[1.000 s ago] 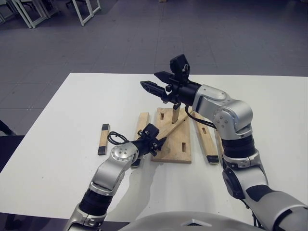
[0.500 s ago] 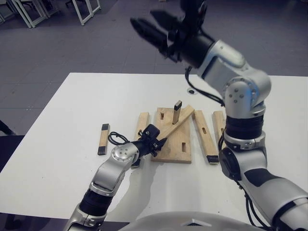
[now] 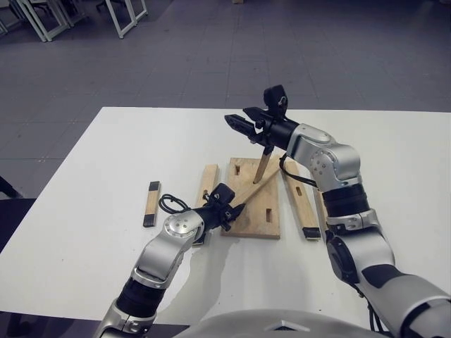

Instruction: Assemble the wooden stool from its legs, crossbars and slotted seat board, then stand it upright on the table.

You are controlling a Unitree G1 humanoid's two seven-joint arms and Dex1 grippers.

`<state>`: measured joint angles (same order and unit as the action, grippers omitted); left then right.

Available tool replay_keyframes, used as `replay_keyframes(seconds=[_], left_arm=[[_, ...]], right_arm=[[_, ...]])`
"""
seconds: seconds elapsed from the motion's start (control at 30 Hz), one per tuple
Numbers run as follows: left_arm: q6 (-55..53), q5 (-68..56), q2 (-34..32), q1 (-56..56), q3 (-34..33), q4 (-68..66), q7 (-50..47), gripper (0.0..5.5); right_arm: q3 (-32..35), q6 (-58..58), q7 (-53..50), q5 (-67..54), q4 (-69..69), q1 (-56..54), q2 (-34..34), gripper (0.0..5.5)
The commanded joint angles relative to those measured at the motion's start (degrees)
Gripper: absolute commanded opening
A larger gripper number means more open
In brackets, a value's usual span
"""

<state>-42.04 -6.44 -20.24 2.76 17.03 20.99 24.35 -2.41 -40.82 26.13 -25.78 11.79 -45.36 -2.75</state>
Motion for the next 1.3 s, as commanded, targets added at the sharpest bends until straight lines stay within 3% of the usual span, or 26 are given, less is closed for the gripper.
replay_keyframes(seconds=[0.03,0.23,0.4,0.67,0.87,1.13,1.3], left_arm=[[0.22,0.20,-0.23,0.47,-0.72,0.08,-0.10,2.04],[0.28,0.22,-0.01,0.54,-0.87,-0.02,-0.21,2.04],[0.40,0.34,-0.02,0.18,-1.14,0.15,-0.40,2.04],[0.18,0.36,0.19,0.32,-0.85,0.28,-0.31,2.04],[0.41,0.53,0.03,0.31,-0.10,0.34,0.09,2.04],[0.33,0.47,0.09,0.22,-0.16,0.29,-0.15,2.04],[0.40,0.57,0.50,0.08,-0.15,-0.04,-0.43,2.04]], right_arm=[[1.10,-5.46,-1.67,-3.41,-6.87,0.84,1.34,3.58],[2.21,-7.30,-2.58,-4.23,-10.23,1.09,0.52,3.58],[12.28,-5.55,-7.02,-10.87,-14.19,-6.65,1.57,3.58],[17.28,5.50,-6.47,-11.26,-5.01,-16.22,-0.13,3.58],[11.30,5.18,-2.68,-11.16,-5.60,-14.45,0.96,3.58],[-9.41,-8.59,4.28,-1.03,0.07,11.24,-7.86,3.58],[-3.65,-8.34,3.41,-4.64,0.23,5.60,-4.65,3.58]])
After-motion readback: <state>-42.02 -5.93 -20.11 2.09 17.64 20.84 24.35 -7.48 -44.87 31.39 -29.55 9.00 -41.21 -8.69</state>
